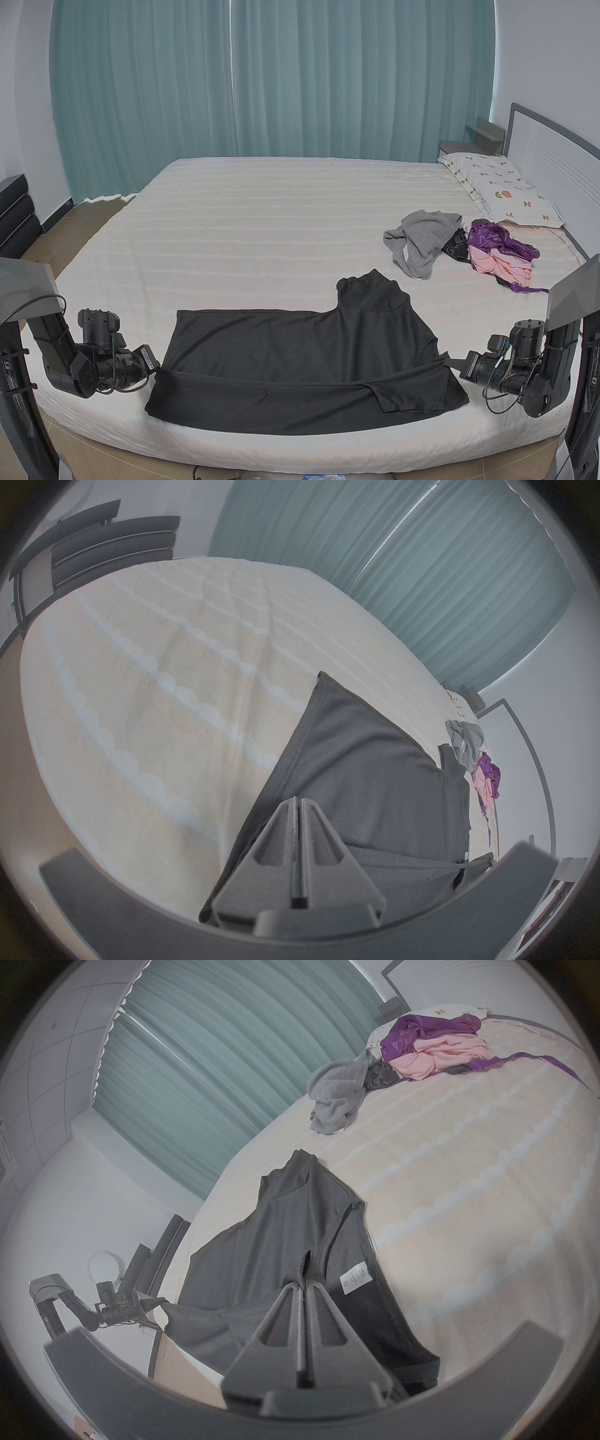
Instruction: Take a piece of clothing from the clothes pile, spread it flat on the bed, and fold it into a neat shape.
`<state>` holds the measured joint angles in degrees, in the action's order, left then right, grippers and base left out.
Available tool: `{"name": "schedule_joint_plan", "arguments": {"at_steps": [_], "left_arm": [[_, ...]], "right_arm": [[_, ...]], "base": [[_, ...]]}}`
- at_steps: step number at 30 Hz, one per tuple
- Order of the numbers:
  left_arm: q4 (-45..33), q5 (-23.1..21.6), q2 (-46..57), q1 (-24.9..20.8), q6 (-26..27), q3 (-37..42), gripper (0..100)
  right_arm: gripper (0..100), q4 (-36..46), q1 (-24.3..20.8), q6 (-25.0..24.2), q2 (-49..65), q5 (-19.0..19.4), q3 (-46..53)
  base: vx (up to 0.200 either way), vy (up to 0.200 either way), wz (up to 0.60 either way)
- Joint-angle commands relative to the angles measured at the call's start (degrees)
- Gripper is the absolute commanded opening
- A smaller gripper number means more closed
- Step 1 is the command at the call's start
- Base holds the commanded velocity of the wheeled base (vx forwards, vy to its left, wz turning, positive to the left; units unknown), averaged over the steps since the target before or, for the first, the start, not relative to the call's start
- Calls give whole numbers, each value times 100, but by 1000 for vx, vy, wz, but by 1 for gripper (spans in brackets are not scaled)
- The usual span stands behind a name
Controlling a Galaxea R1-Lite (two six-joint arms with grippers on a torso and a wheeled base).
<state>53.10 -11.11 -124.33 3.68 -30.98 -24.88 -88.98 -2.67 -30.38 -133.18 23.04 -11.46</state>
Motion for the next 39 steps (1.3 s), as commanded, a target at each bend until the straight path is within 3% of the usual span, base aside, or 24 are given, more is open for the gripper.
{"name": "schedule_joint_plan", "arguments": {"at_steps": [1, 4, 5, 6, 7, 15, 26, 32, 39], "left_arm": [[7, 3, -355, 10, -5, -96, 0], [-2, 3, -364, 1, -5, -96, 0], [7, 3, -364, -8, -5, -96, 0], [-10, -6, -390, -17, -5, -96, 0], [-2, 3, -434, -25, -5, -96, 100], [7, -6, -443, -25, -22, -210, 100], [51, -14, -38, 1, -471, -201, 100], [60, -50, -30, 10, -717, -193, 100], [60, -76, -47, 19, -726, -219, 100]], "right_arm": [[0, -76, -85, 23, -366, -19, -146], [0, -67, -120, 23, -472, -19, -234], [100, -67, -120, 32, -481, -19, -234], [100, -67, -181, 32, -542, -28, -243], [100, -67, -190, 32, -560, -36, -252], [100, -76, -155, -56, -305, -10, -295], [100, -76, -243, -65, -278, -28, -225], [100, -76, -243, -65, -252, -28, -208], [100, -76, -252, -65, -235, -28, -208]], "base": [[0, 0, 0], [0, 0, 0], [0, 0, 0], [0, 0, 0], [0, 0, 0], [0, 0, 0], [0, 0, 0], [200, 0, 0], [0, 0, 0]]}}
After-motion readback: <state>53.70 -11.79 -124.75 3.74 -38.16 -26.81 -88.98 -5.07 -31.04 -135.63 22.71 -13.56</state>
